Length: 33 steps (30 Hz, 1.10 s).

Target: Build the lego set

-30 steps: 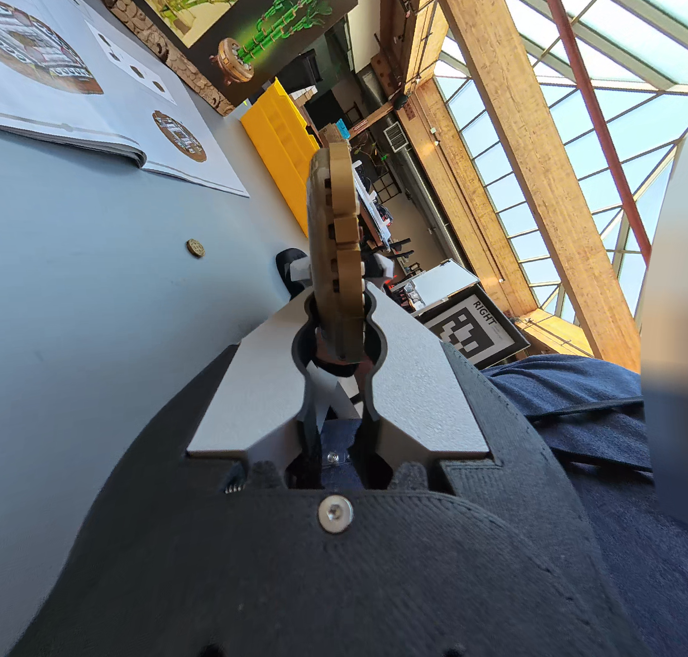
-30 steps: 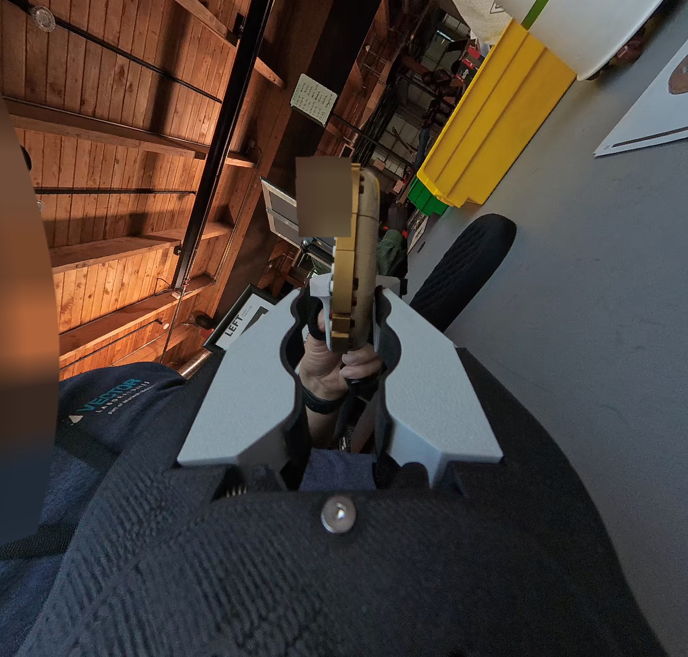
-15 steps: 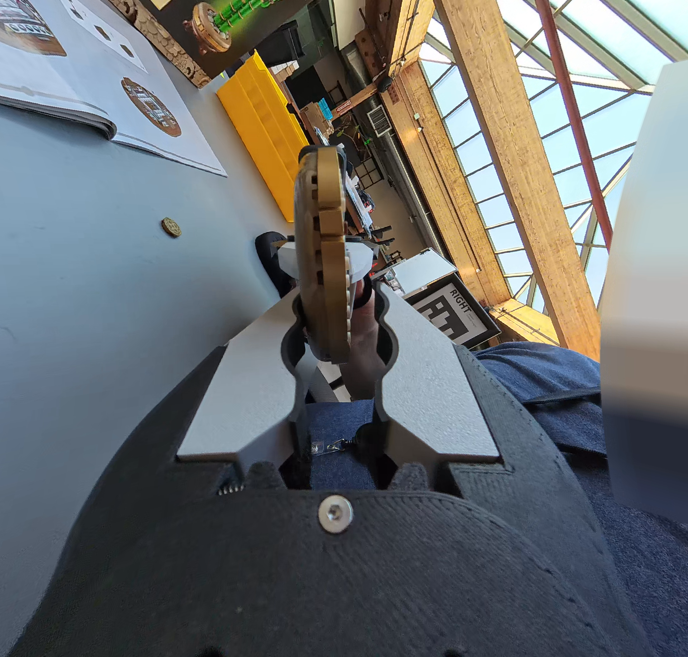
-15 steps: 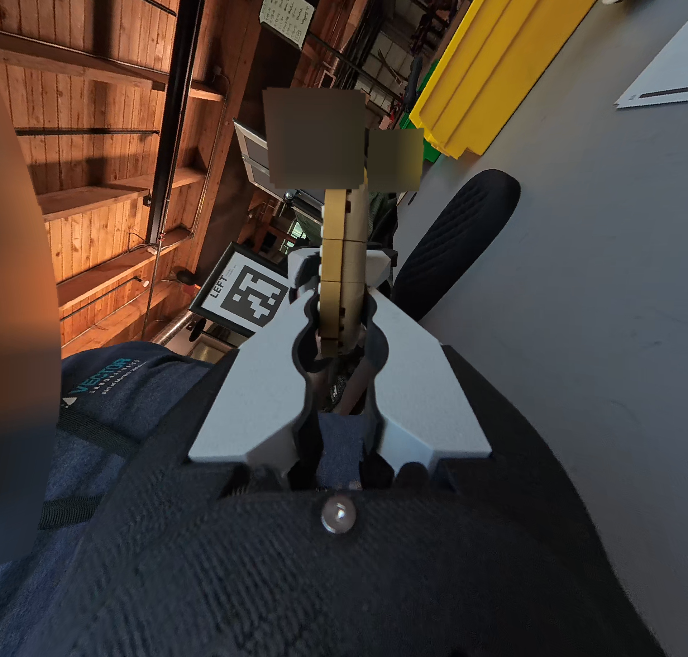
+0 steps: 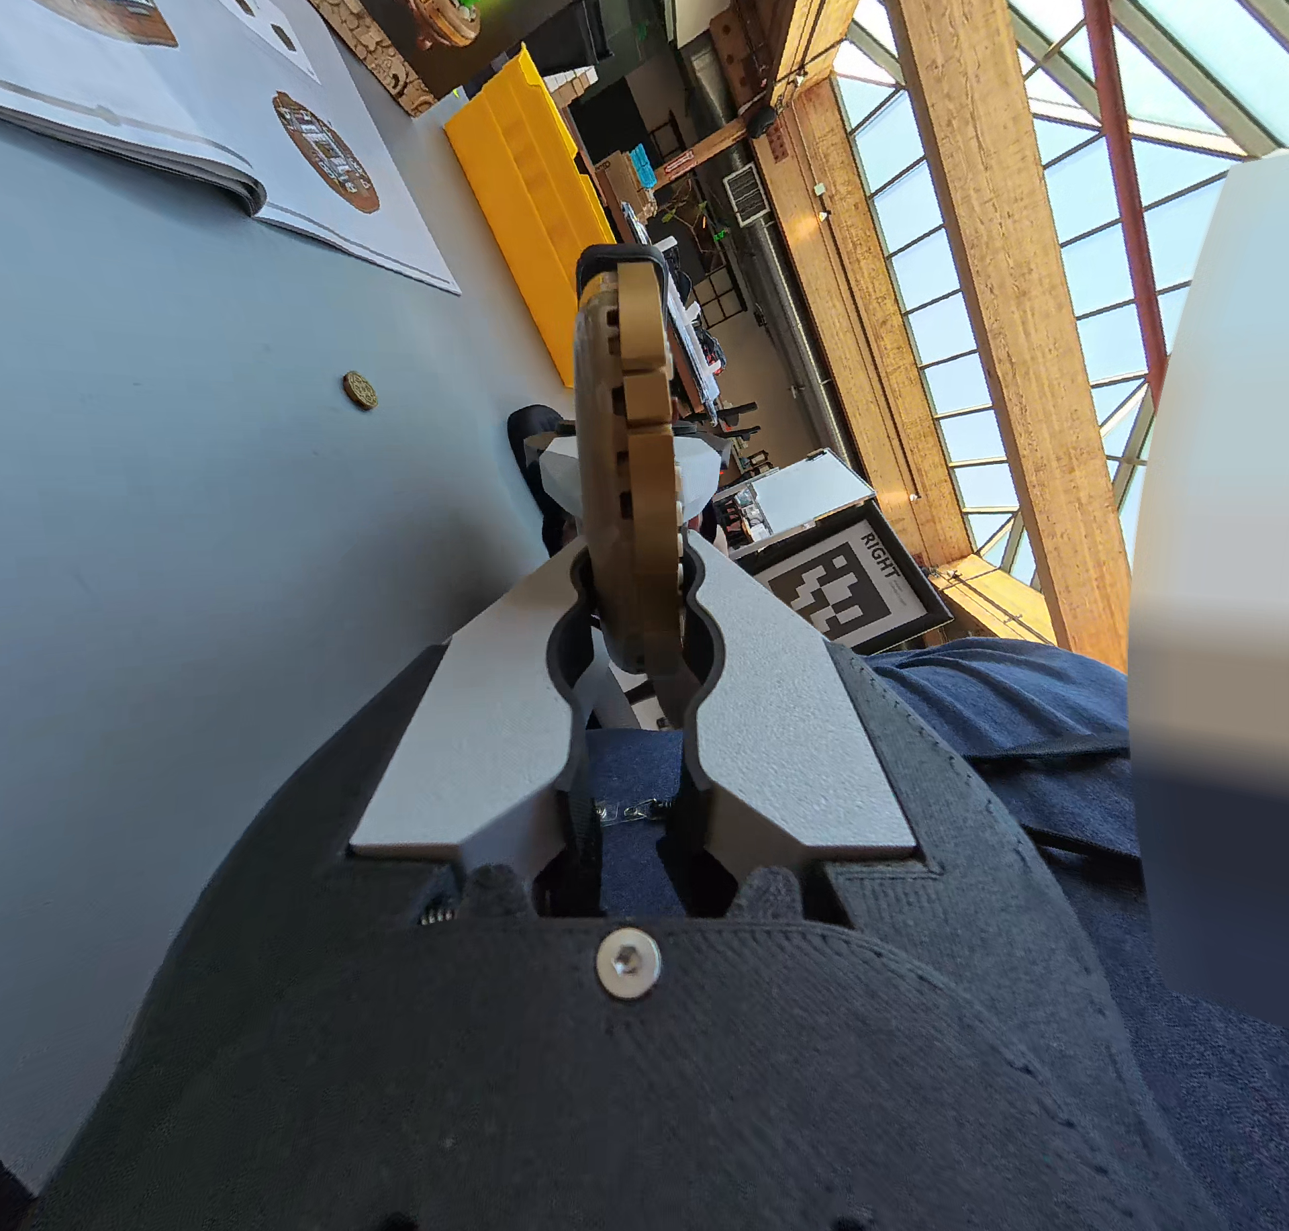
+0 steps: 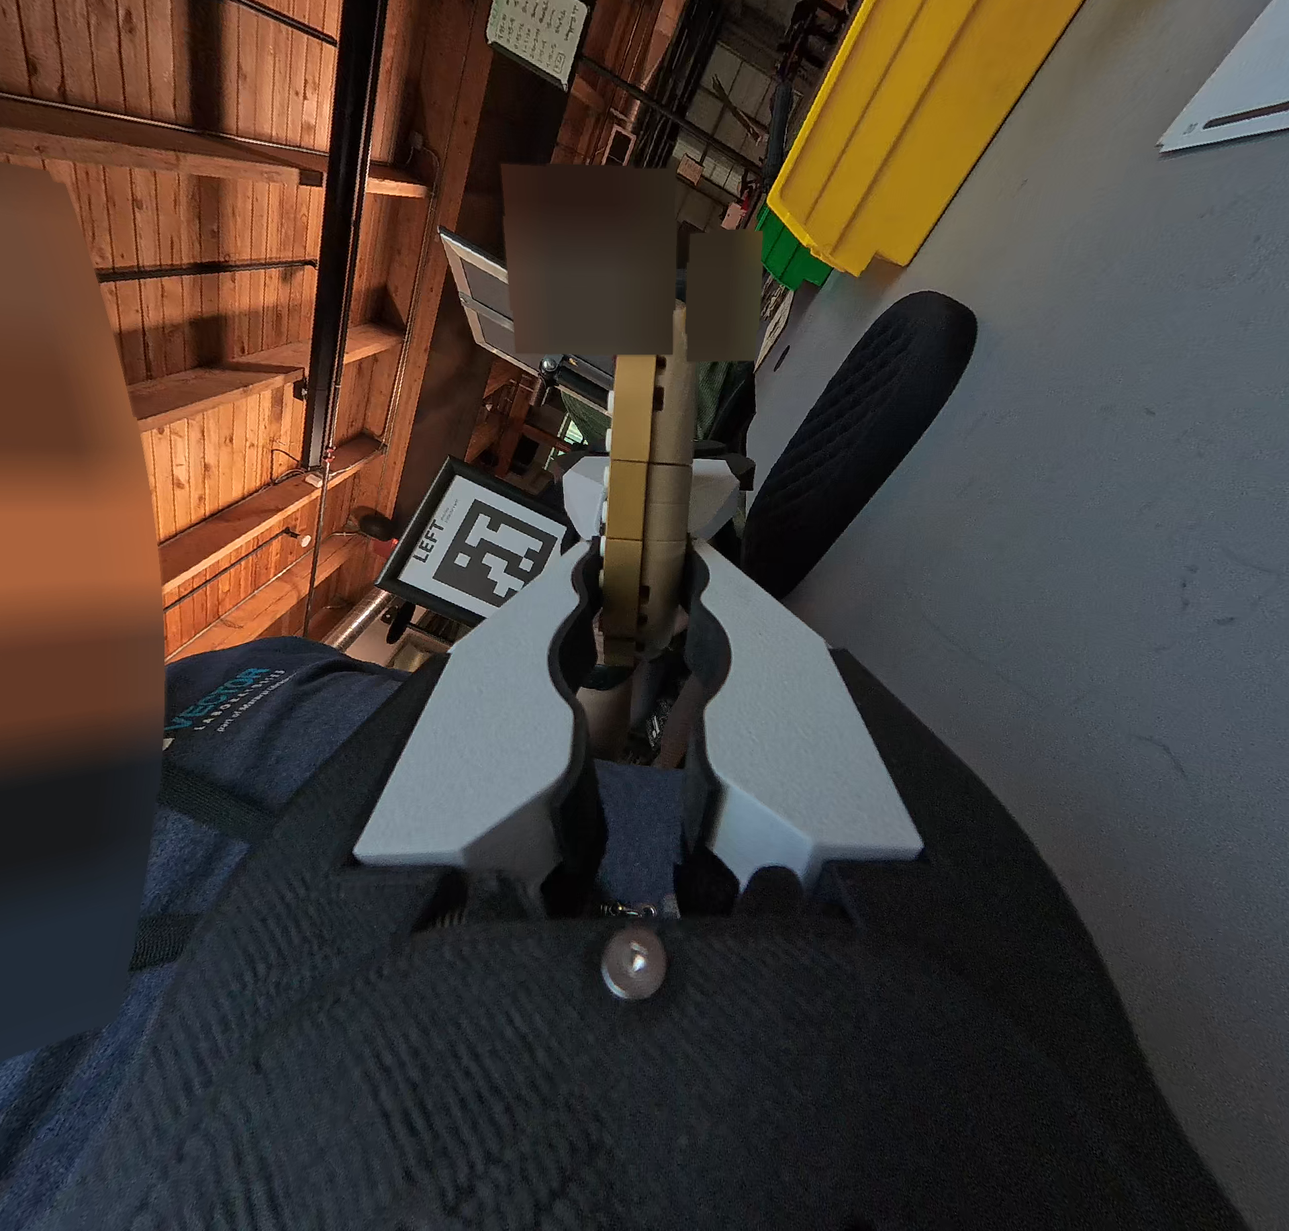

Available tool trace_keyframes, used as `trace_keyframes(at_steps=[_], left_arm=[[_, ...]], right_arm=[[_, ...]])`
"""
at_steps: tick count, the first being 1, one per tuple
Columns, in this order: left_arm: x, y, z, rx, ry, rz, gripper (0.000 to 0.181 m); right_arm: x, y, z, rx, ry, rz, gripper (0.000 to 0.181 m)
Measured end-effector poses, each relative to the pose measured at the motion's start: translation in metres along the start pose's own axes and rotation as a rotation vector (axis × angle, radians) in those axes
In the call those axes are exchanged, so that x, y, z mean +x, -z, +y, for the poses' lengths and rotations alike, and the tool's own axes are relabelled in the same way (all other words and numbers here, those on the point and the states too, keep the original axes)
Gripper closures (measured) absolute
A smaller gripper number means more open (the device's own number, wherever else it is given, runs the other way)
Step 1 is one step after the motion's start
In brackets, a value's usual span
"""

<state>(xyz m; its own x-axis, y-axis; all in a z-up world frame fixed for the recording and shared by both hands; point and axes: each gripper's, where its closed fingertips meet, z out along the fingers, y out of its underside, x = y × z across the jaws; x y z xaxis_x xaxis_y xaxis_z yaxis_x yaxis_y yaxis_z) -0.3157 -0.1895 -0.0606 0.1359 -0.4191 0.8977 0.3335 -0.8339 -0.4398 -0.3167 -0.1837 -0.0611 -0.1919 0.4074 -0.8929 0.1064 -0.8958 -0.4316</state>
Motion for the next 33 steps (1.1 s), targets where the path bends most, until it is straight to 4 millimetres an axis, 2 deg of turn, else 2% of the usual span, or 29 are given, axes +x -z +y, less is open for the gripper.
trace_keyframes(at_steps=[5,11,19,24,28,31,32,33], left_arm=[[-0.001,-0.004,-0.004,0.025,0.017,0.032,0.156],[-0.008,-0.007,-0.003,0.01,0.0,0.0,0.162],[-0.006,-0.008,-0.003,0.005,0.02,0.008,0.161],[-0.007,0.001,-0.016,0.075,0.077,0.033,0.152],[-0.011,0.007,-0.021,0.075,0.063,0.008,0.16],[-0.013,0.007,-0.024,0.09,0.073,-0.001,0.154],[-0.016,0.007,-0.023,0.087,0.075,-0.012,0.162],[-0.016,0.007,-0.022,0.088,0.061,-0.017,0.162]], right_arm=[[0.004,0.004,-0.005,0.06,-0.036,0.009,0.162],[0.008,0.007,-0.006,0.101,-0.067,0.005,0.161],[0.007,0.009,-0.007,0.135,-0.078,-0.014,0.161],[0.008,0.004,-0.002,0.117,-0.082,-0.031,0.162],[0.01,0.0,0.0,0.115,-0.061,-0.014,0.162],[0.014,-0.001,0.005,0.093,-0.044,0.016,0.162],[0.013,-0.002,0.005,0.094,-0.038,0.014,0.162],[0.014,-0.001,0.005,0.095,-0.045,0.017,0.162]])
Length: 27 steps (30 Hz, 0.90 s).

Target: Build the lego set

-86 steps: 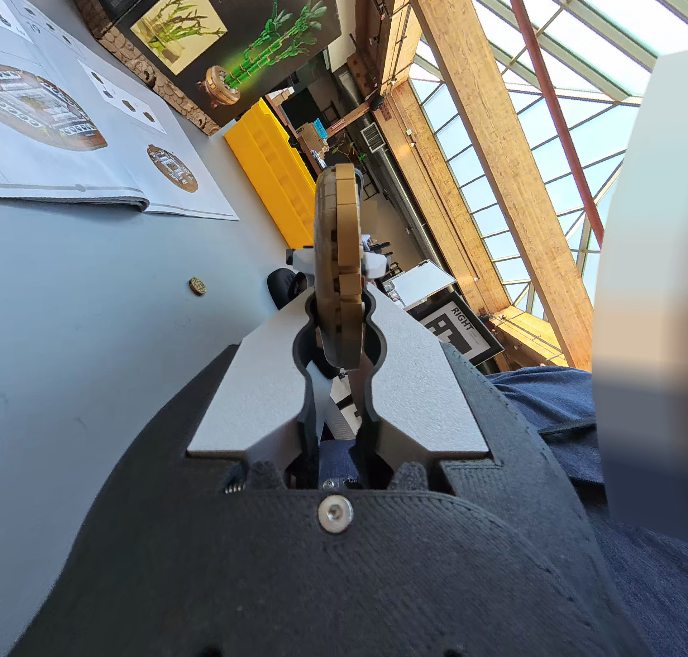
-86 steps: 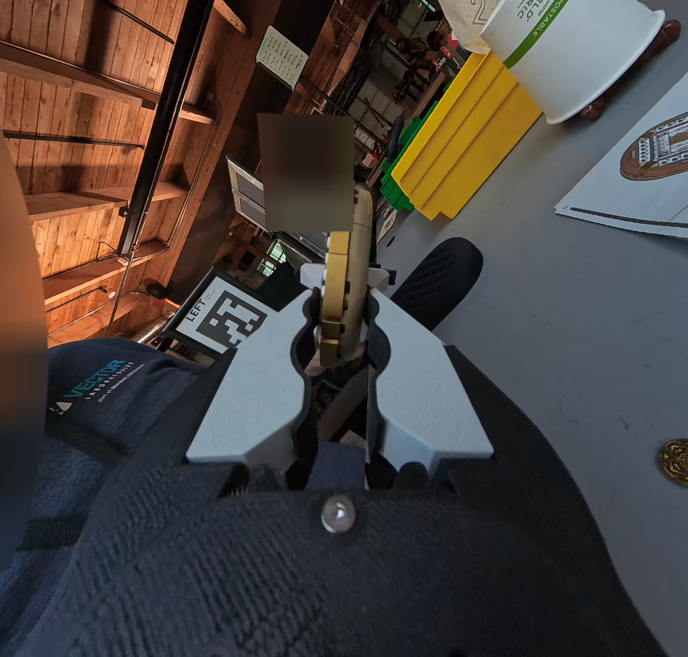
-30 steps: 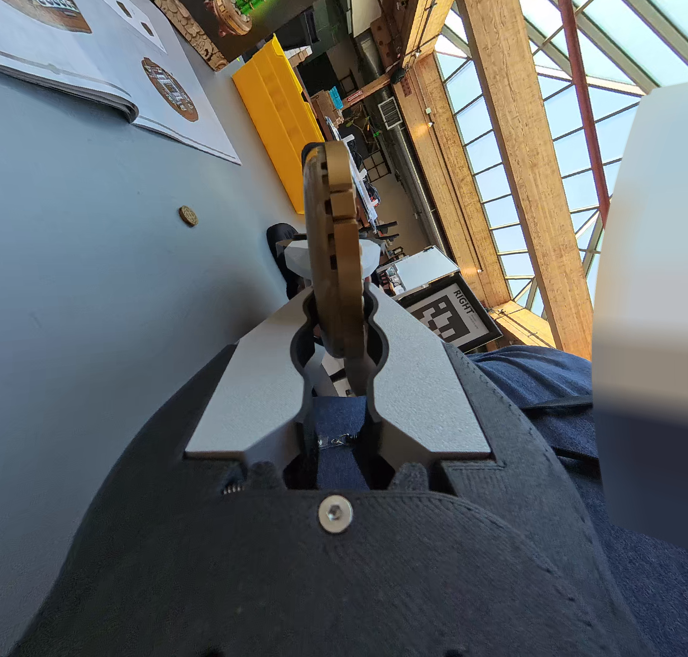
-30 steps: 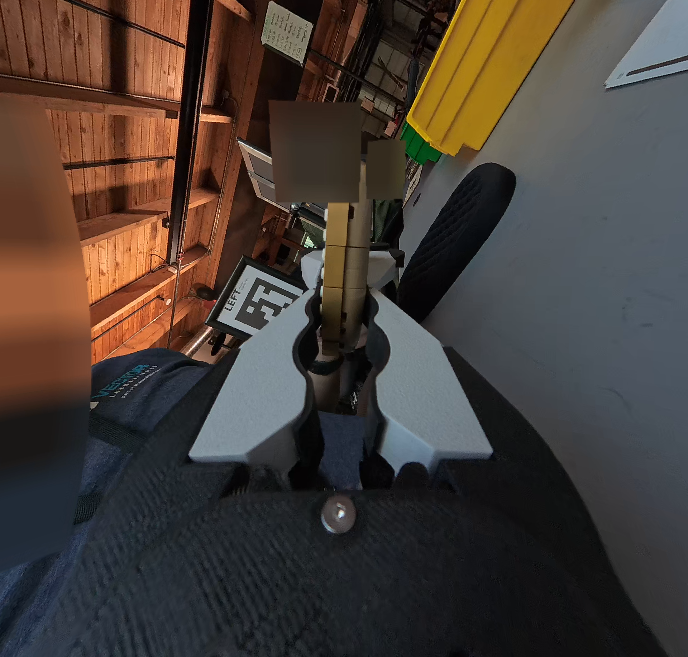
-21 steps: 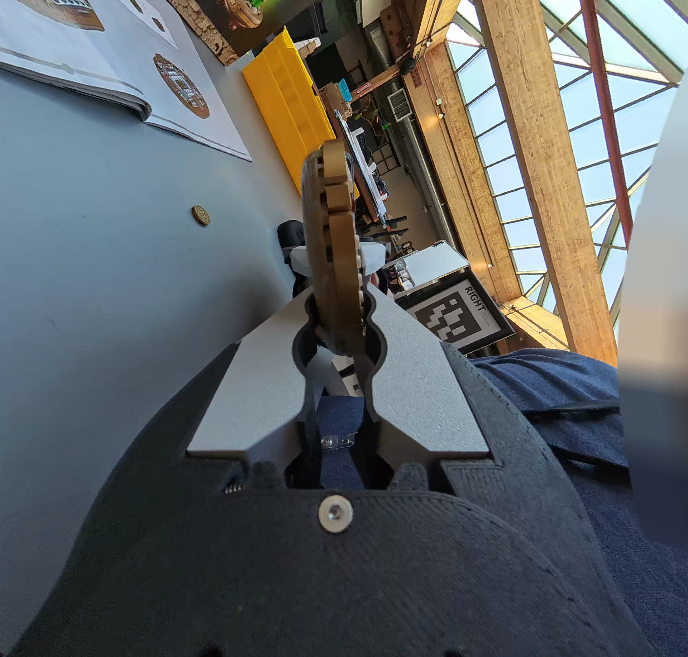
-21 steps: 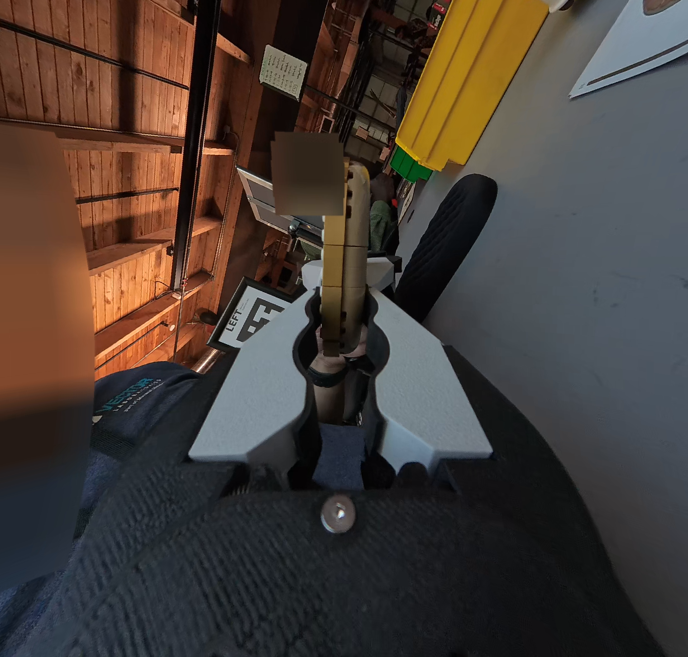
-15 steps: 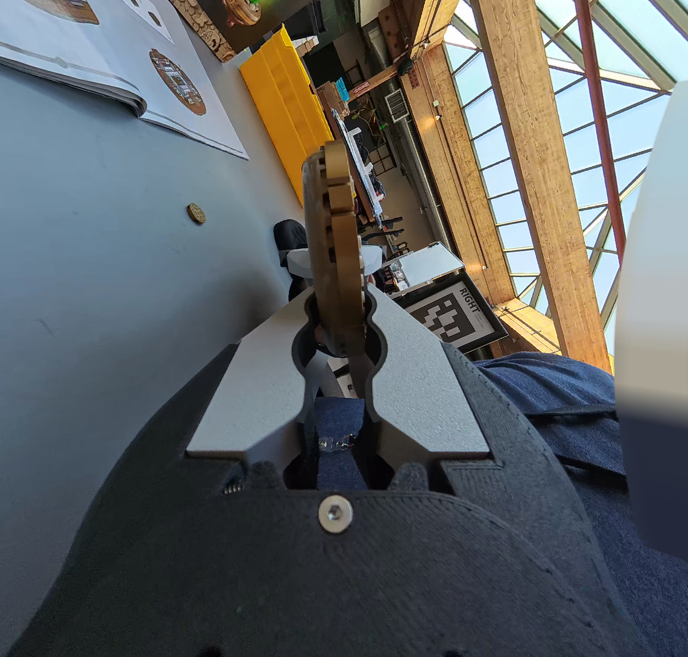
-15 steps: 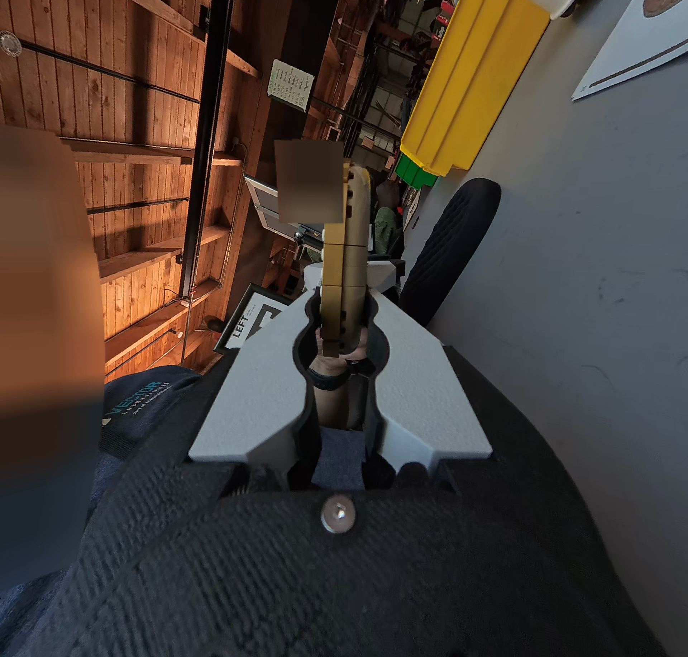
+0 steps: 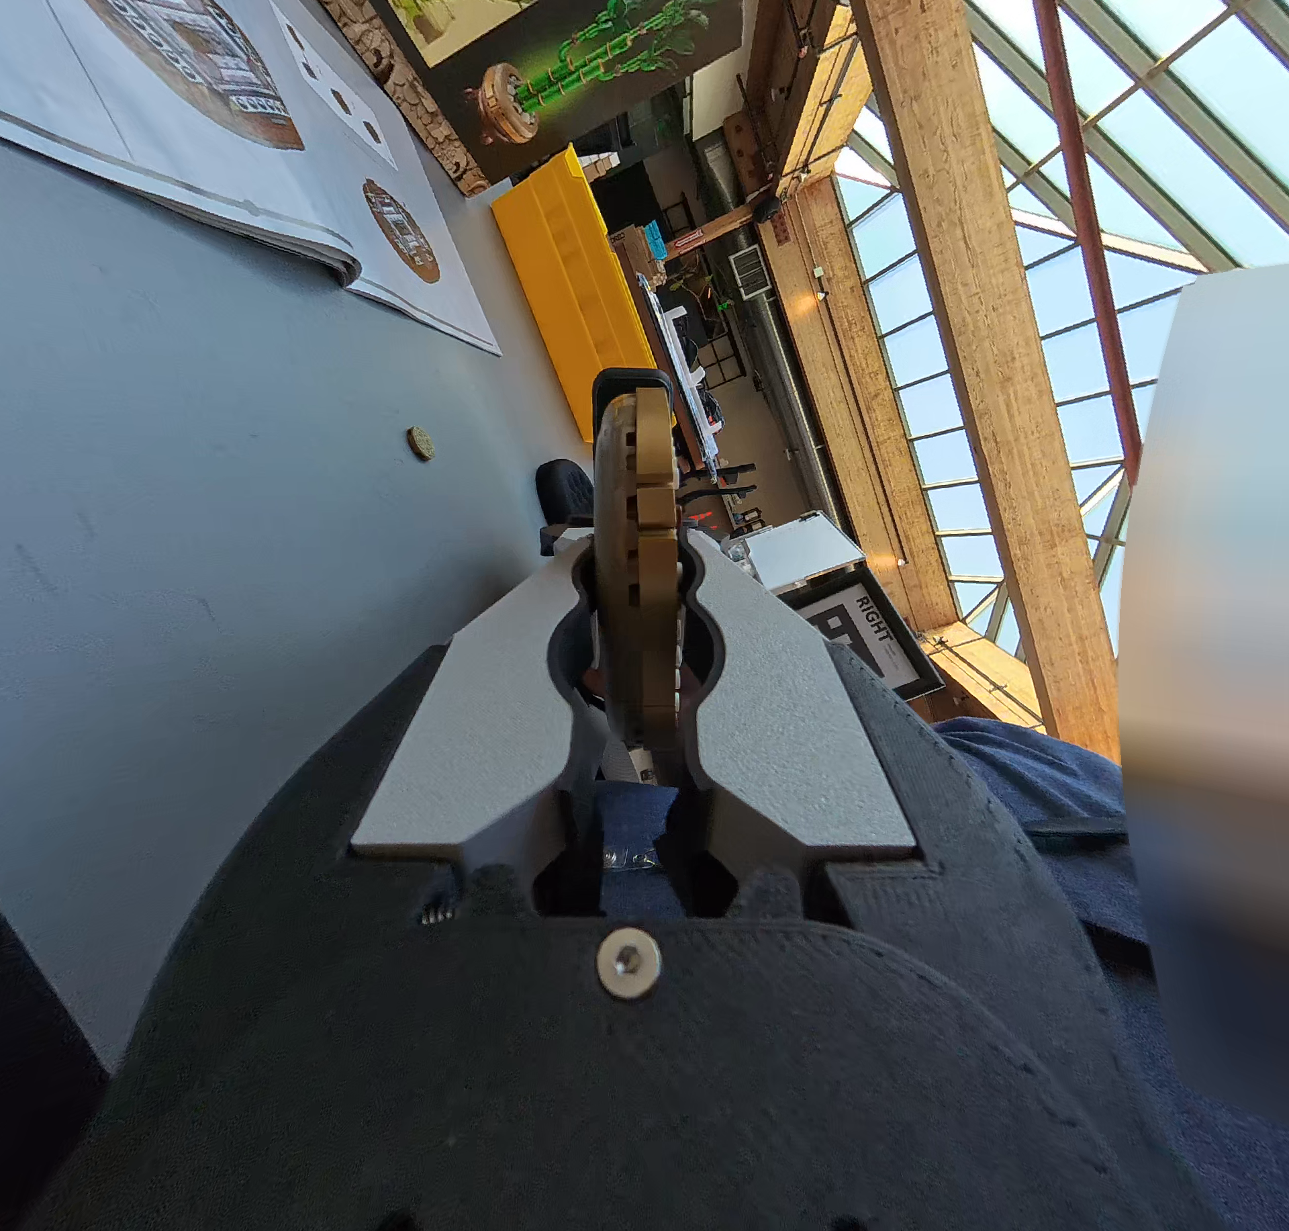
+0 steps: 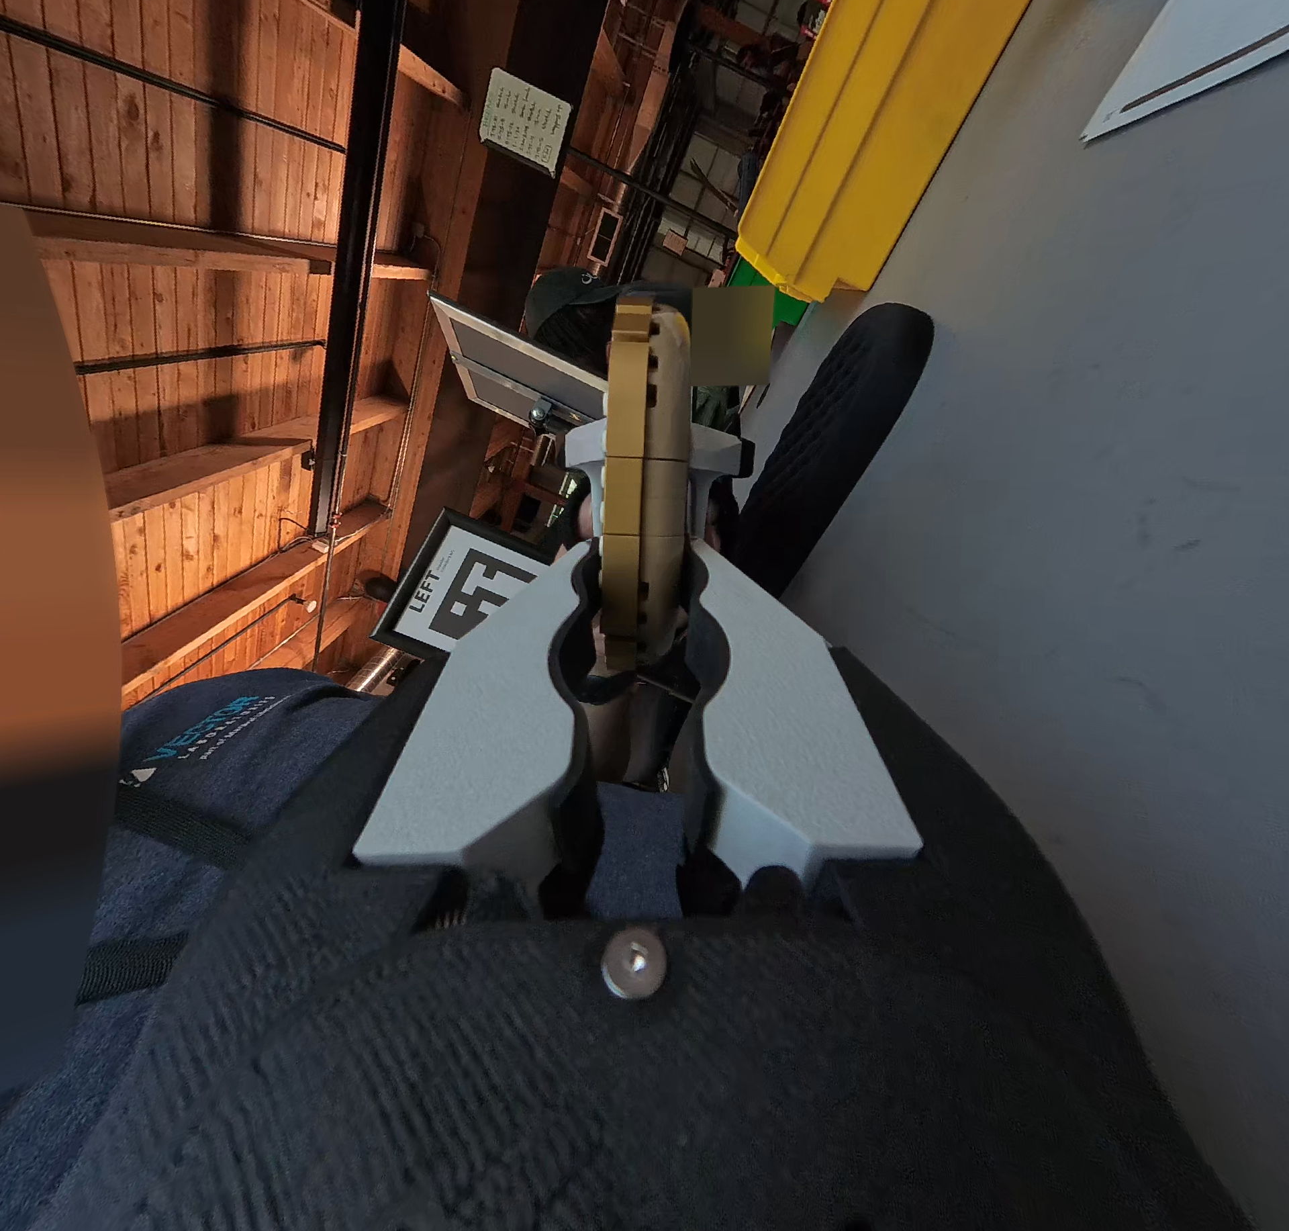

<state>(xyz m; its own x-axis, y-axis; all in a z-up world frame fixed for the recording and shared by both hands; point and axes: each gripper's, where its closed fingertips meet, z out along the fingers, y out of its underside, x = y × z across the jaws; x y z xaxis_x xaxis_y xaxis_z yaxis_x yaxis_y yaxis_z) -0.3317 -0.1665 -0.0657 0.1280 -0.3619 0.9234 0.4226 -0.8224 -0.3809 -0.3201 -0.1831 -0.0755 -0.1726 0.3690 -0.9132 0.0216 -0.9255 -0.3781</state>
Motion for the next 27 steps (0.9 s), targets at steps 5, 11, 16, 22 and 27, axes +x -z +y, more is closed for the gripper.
trace_keyframes(at_steps=[5,11,16,22,27], left_arm=[[0.001,0.0,0.0,-0.004,-0.016,-0.014,0.162],[0.014,0.001,-0.001,-0.003,-0.037,0.044,0.148],[0.011,-0.002,0.014,-0.073,-0.086,0.018,0.141],[0.011,-0.012,0.032,-0.106,-0.035,0.074,0.152],[0.011,-0.018,0.038,-0.119,-0.014,0.09,0.155]], right_arm=[[0.0,0.0,0.0,0.005,-0.013,-0.009,0.162],[-0.009,0.001,-0.009,0.052,-0.051,-0.077,0.162],[-0.009,0.008,-0.018,0.11,-0.058,-0.091,0.162],[-0.005,0.012,-0.021,0.138,-0.046,-0.07,0.162],[-0.004,0.01,-0.019,0.144,-0.054,-0.073,0.163]])
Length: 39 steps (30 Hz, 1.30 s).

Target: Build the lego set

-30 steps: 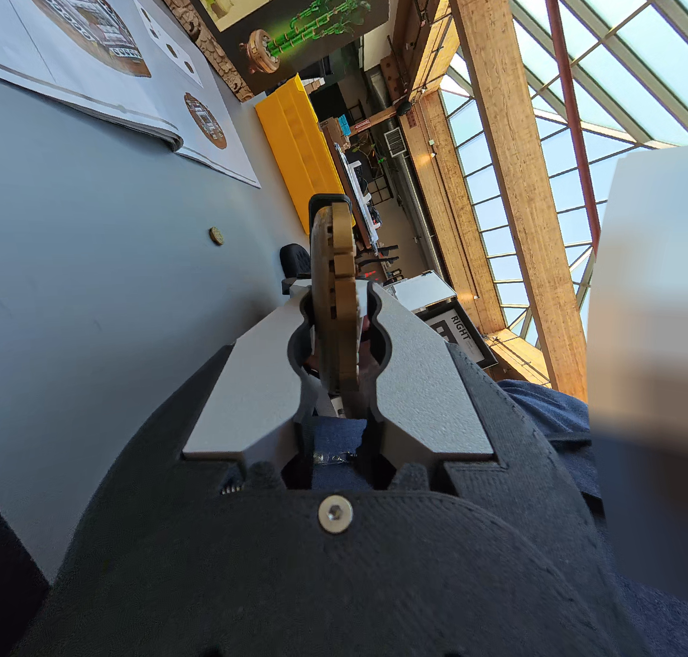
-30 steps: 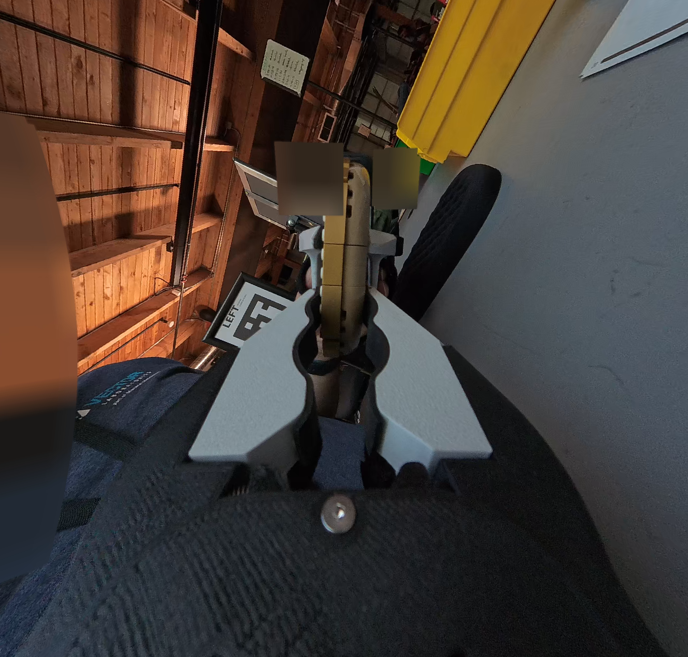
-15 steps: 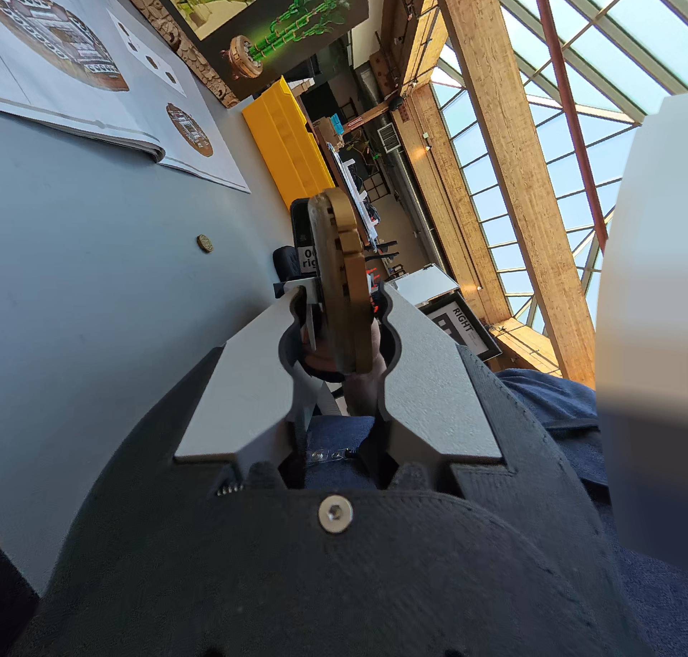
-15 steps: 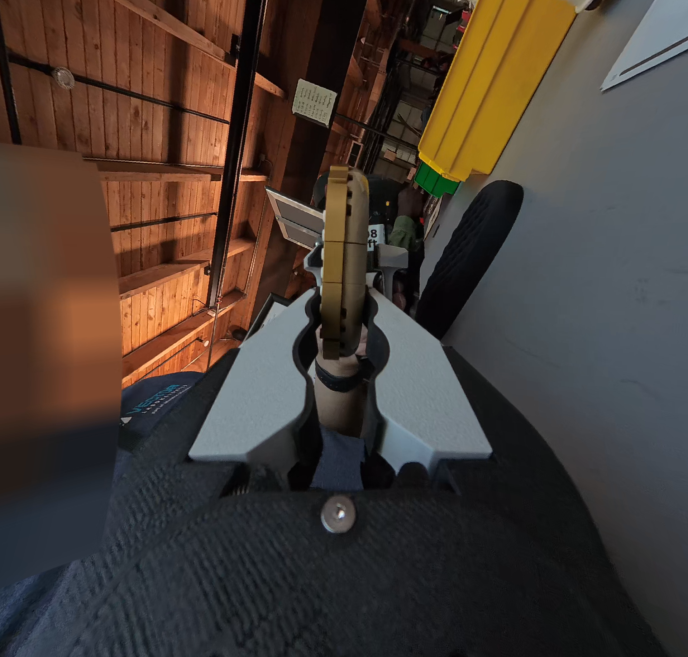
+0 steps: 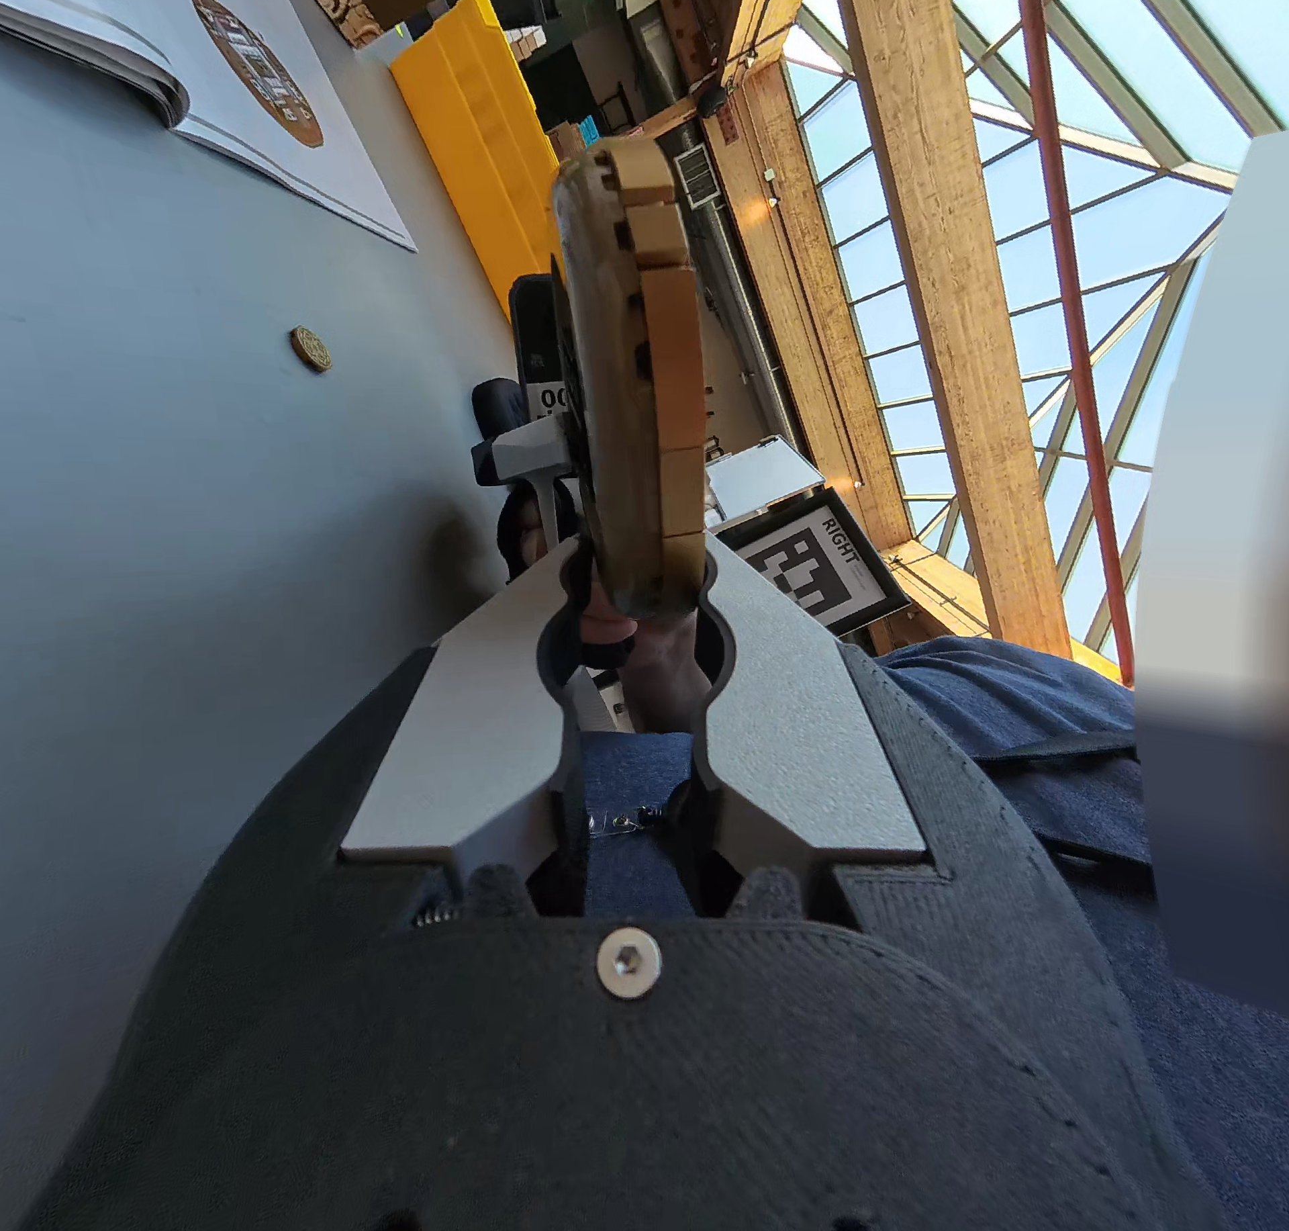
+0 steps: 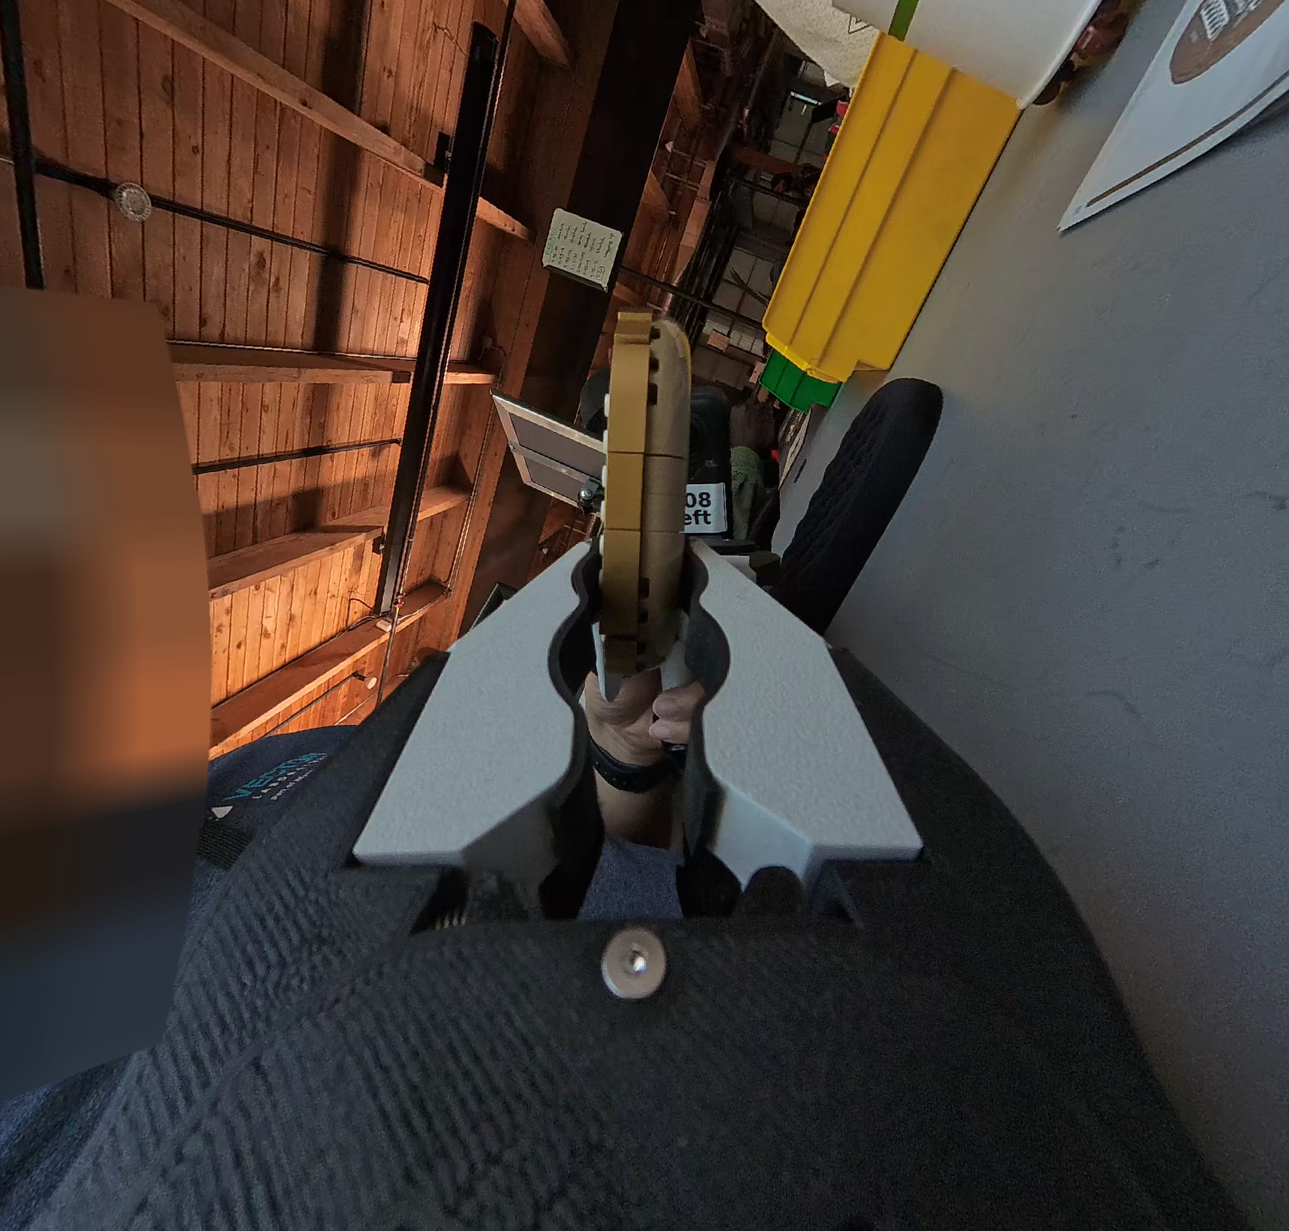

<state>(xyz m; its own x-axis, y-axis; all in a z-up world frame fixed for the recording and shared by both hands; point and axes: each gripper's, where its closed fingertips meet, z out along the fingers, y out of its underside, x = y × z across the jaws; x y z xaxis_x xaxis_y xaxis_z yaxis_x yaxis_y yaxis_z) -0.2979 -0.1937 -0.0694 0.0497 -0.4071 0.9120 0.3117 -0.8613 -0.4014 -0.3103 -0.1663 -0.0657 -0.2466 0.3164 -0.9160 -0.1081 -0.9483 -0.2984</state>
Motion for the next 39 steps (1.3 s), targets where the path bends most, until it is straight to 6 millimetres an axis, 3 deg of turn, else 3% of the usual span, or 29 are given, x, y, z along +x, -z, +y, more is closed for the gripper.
trace_keyframes(at_steps=[12,23,39], left_arm=[[-0.002,0.001,0.0,0.007,0.003,-0.015,0.156],[-0.001,0.014,-0.011,0.043,-0.014,-0.027,0.156],[-0.003,0.011,-0.007,0.029,0.015,-0.018,0.157]], right_arm=[[0.003,0.003,-0.001,0.03,-0.057,-0.013,0.162],[0.005,0.007,-0.007,0.069,-0.088,-0.017,0.162],[0.007,0.008,-0.005,0.066,-0.099,-0.016,0.162]])
